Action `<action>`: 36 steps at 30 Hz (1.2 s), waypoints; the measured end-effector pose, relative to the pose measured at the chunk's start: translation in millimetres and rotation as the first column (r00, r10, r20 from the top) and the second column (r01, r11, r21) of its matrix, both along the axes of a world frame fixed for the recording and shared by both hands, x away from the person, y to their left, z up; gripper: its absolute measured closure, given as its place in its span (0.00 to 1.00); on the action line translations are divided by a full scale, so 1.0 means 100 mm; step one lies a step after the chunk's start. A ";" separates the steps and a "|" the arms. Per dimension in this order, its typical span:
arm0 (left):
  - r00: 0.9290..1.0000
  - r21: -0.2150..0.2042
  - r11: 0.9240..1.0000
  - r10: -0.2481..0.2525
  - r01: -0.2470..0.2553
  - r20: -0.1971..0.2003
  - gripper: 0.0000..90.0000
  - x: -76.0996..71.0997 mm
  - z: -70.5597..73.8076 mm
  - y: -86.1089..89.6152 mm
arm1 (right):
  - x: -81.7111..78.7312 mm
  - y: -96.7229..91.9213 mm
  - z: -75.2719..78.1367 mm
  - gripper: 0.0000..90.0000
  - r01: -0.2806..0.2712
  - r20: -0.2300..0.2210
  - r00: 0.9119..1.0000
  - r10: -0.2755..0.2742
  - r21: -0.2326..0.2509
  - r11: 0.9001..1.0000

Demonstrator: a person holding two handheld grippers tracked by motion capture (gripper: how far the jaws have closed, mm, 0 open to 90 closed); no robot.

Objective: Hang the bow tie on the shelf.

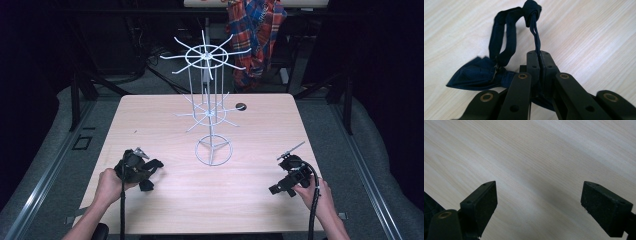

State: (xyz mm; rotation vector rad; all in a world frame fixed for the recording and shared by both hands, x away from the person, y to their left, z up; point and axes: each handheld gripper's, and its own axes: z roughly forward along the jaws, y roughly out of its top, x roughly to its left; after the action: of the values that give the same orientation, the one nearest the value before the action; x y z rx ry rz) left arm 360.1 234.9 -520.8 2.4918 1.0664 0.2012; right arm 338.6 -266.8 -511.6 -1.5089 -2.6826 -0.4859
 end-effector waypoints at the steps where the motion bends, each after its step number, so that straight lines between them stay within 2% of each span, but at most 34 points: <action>1: 1.000 0.000 1.000 0.000 0.000 0.000 0.97 0.00 0.00 0.00 | 0.00 0.00 0.00 0.15 0.000 0.000 1.000 0.000 0.000 1.000; 2: 1.000 -0.019 1.000 0.007 -0.007 0.006 0.97 0.00 0.02 0.02 | 0.01 -0.01 0.00 0.15 -0.007 -0.013 1.000 0.007 -0.008 1.000; 3: 1.000 -0.046 0.999 0.017 -0.016 0.016 0.97 -0.01 0.06 0.04 | 0.01 -0.01 -0.02 0.15 0.008 -0.009 1.000 -0.008 0.010 1.000; 4: 1.000 -0.059 0.998 0.019 -0.018 0.021 0.97 -0.02 0.08 0.06 | 0.01 -0.02 -0.01 0.15 0.003 -0.012 1.000 -0.003 0.007 1.000; 5: 0.999 -0.072 0.997 0.023 -0.021 0.024 0.97 -0.02 0.09 0.07 | 0.01 -0.03 -0.02 0.15 -0.001 0.003 1.000 0.001 0.009 1.000; 6: 0.999 -0.096 0.995 0.036 -0.033 0.033 0.97 -0.04 0.11 0.08 | 0.01 -0.02 -0.01 0.15 0.007 -0.007 1.000 -0.007 0.027 1.000; 7: 0.998 -0.115 0.993 0.042 -0.038 0.039 0.97 -0.05 0.13 0.09 | 0.01 -0.03 0.00 0.15 0.000 0.001 1.000 0.000 0.011 1.000; 8: 0.998 -0.115 0.993 0.042 -0.038 0.039 0.97 -0.05 0.13 0.09 | -0.01 0.00 -0.02 0.15 0.039 0.017 0.999 -0.040 0.041 0.998; 9: 0.997 -0.150 0.988 0.054 -0.046 0.051 0.97 -0.06 0.17 0.11 | -0.01 0.00 -0.02 0.15 0.031 0.018 0.999 -0.032 0.028 0.999; 10: 0.997 -0.150 0.988 0.054 -0.046 0.051 0.98 -0.06 0.17 0.11 | 0.00 0.00 -0.02 0.15 0.030 0.017 0.999 -0.031 0.028 0.999; 11: 0.996 -0.178 0.982 0.067 -0.055 0.061 0.97 -0.07 0.21 0.13 | 0.01 -0.01 -0.01 0.15 0.011 0.004 1.000 -0.011 0.030 0.999; 12: 0.995 -0.188 0.981 0.070 -0.057 0.064 0.97 -0.08 0.22 0.14 | 0.01 -0.02 -0.01 0.15 0.009 -0.003 1.000 -0.009 0.021 1.000; 17: 0.994 -0.207 0.977 0.076 -0.059 0.075 0.98 -0.08 0.27 0.14 | 0.02 -0.02 -0.02 0.15 0.012 -0.002 1.000 -0.012 0.021 1.000; 19: 0.992 -0.221 0.973 0.082 -0.060 0.091 0.97 -0.09 0.31 0.13 | 0.00 -0.01 -0.04 0.15 0.036 0.012 0.999 -0.036 0.038 0.999; 20: 0.992 -0.221 0.973 0.082 -0.059 0.093 0.97 -0.09 0.33 0.13 | 0.02 -0.03 -0.01 0.15 -0.002 -0.011 1.000 0.003 0.008 1.000; 31: 0.986 -0.264 0.962 0.102 -0.065 0.131 0.97 -0.09 0.45 0.15 | 0.01 -0.02 -0.01 0.13 0.002 0.002 1.000 -0.002 0.012 1.000; 32: 0.986 -0.268 0.961 0.105 -0.067 0.131 0.98 -0.09 0.46 0.16 | 0.02 -0.02 0.00 0.12 -0.005 0.001 1.000 0.005 -0.005 1.000; 36: 0.984 -0.275 0.959 0.109 -0.066 0.143 0.98 -0.08 0.50 0.17 | 0.01 -0.01 0.00 0.11 -0.006 0.003 1.000 0.006 -0.006 1.000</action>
State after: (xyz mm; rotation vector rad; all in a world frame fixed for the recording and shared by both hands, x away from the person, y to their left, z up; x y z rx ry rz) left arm 351.7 251.4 -470.7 2.1517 1.0630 0.2563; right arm 339.8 -268.2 -512.0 -1.5022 -2.6922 -0.4802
